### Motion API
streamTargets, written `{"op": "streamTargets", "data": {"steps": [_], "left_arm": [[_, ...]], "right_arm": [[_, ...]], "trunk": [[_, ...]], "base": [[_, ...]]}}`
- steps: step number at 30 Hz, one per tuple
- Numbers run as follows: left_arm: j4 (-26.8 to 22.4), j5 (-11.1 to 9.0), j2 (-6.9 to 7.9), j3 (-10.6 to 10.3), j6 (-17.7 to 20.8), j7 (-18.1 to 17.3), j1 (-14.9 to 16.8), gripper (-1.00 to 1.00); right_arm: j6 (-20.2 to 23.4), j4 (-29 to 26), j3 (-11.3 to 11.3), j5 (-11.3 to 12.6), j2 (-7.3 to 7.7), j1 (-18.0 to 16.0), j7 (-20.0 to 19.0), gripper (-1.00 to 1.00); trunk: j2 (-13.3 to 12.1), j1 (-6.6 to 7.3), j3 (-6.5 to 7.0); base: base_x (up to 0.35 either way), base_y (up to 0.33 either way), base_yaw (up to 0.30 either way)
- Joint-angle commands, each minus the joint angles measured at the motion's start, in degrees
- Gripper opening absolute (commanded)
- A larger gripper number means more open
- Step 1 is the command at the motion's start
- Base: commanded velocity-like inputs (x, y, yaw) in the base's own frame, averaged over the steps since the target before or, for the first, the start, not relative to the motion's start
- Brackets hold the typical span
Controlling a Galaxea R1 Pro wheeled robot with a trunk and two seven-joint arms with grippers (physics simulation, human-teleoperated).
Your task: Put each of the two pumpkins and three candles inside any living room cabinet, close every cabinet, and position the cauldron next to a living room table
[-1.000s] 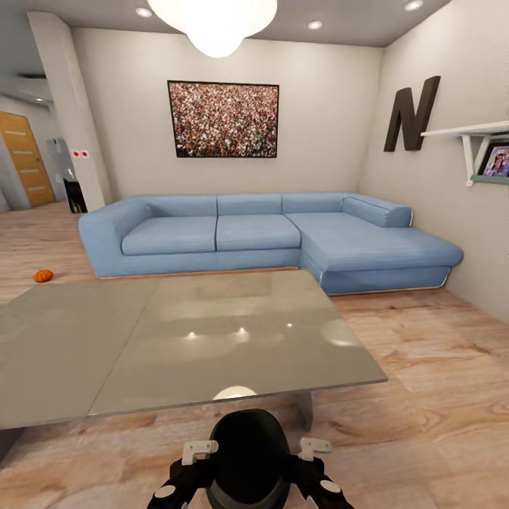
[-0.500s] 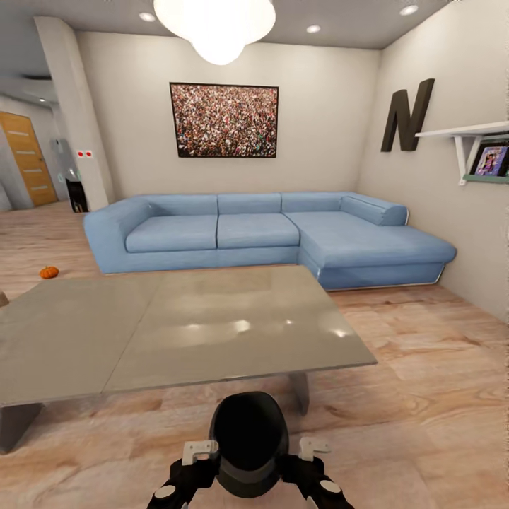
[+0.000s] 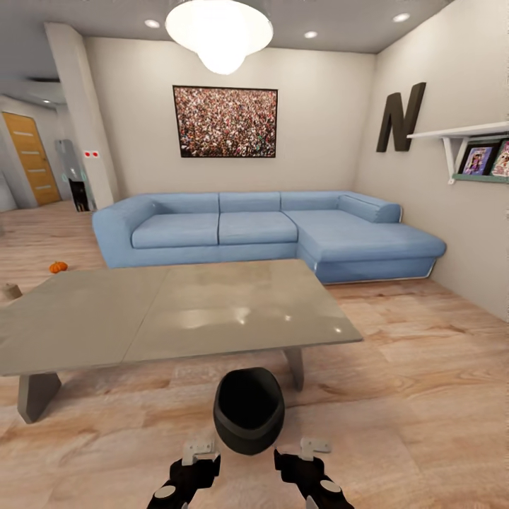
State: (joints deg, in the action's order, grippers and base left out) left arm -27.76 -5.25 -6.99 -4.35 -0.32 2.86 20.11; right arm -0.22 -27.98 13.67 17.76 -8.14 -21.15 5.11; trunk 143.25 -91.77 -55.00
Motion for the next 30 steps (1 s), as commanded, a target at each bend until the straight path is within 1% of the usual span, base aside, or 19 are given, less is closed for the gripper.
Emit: {"op": "streamTargets", "data": {"steps": [1, 6, 11, 30], "left_arm": [[-0.01, -0.55, 0.05, -0.39, -0.03, 0.3, 0.02, 1.0], [-0.01, -0.55, 0.05, -0.39, -0.02, 0.27, 0.02, 1.0], [-0.01, -0.55, 0.05, -0.39, -0.03, 0.25, 0.02, 1.0], [-0.01, -0.59, 0.05, -0.29, -0.02, 0.3, 0.02, 1.0]], "right_arm": [[-0.06, -0.05, 0.48, 0.63, 0.07, -0.03, 0.48, 1.0], [-0.16, -0.02, 0.48, 0.67, 0.05, -0.05, 0.51, 1.0], [-0.01, 0.01, 0.48, 0.62, 0.01, -0.04, 0.63, 1.0], [0.63, 0.36, 0.55, 0.2, -0.06, -0.03, 0.87, 1.0]], "trunk": [[0.02, 0.04, -0.05], [0.02, 0.04, -0.05], [0.02, 0.04, -0.05], [0.02, 0.04, -0.05]], "base": [[-0.291, 0.0, 0.0], [-0.291, 0.009, 0.0], [-0.278, 0.119, 0.079], [-0.258, 0.15, 0.274]]}}
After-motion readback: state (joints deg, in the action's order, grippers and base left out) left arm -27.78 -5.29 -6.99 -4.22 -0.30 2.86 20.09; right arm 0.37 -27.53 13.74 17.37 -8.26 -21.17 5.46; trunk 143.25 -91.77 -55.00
